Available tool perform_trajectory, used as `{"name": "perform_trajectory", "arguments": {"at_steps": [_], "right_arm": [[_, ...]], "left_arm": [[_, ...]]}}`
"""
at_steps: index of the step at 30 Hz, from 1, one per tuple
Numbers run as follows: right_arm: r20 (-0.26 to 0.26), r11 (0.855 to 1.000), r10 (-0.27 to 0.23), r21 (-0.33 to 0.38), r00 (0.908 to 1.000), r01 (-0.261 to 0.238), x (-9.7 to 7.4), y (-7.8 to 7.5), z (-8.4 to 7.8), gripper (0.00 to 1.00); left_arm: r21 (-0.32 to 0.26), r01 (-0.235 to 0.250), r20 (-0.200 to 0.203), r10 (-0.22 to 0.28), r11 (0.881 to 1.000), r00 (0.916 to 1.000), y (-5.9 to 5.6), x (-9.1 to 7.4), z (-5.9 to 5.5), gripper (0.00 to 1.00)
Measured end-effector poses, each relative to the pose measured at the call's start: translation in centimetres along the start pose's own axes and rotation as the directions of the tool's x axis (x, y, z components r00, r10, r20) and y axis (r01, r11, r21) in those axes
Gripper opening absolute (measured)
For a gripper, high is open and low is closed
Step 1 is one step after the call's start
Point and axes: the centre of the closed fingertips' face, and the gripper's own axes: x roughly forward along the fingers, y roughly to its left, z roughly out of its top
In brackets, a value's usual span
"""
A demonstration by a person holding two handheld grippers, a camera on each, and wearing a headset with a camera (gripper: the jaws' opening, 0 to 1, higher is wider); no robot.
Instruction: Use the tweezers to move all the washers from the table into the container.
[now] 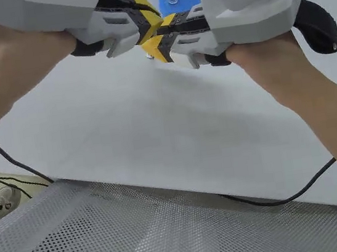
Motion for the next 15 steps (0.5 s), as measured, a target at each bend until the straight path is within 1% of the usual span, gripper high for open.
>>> {"name": "perform_trajectory", "arguments": {"at_steps": [6,7,9,10,11,13,15], "right_arm": [[-0.004,1.0,-0.015,-0.014,0.9999,0.015,-0.4,0.1,0.0,0.04],[0.0,1.0,-0.018,-0.01,0.9998,0.018,-0.6,-0.2,0.0,0.04],[0.015,1.0,-0.026,0.001,0.9995,0.026,-1.2,-0.3,0.4,0.04],[0.017,1.0,-0.031,0.001,0.9994,0.031,-1.4,-0.4,0.6,0.04],[0.022,0.999,-0.037,-0.007,0.9991,0.037,-1.9,-0.2,1.1,0.04],[0.028,0.999,-0.049,-0.017,0.9984,0.049,-2.3,-0.3,1.3,0.04],[0.04,0.997,-0.071,-0.029,0.9967,0.072,-2.9,-0.6,1.8,0.04]], "left_arm": [[0.016,0.016,-0.001,-0.016,1.0,0.9999,-0.3,0.0,0.5,0.0],[0.02,0.021,0.0,-0.021,1.0,0.9998,-0.4,-0.1,0.7,0.0],[0.031,0.027,0.004,-0.027,0.999,0.9996,-0.5,-0.2,1.2,0.0],[0.039,0.033,0.008,-0.033,0.999,0.9994,-0.6,-0.4,1.5,0.0],[0.045,0.037,0.011,-0.037,0.998,0.9992,-0.6,-0.4,1.8,0.0],[0.064,0.047,0.02,-0.048,0.997,0.9987,-0.7,-0.6,2.7,0.0],[0.087,0.049,0.032,-0.052,0.995,0.9981,-0.8,-0.8,3.6,0.0]]}}
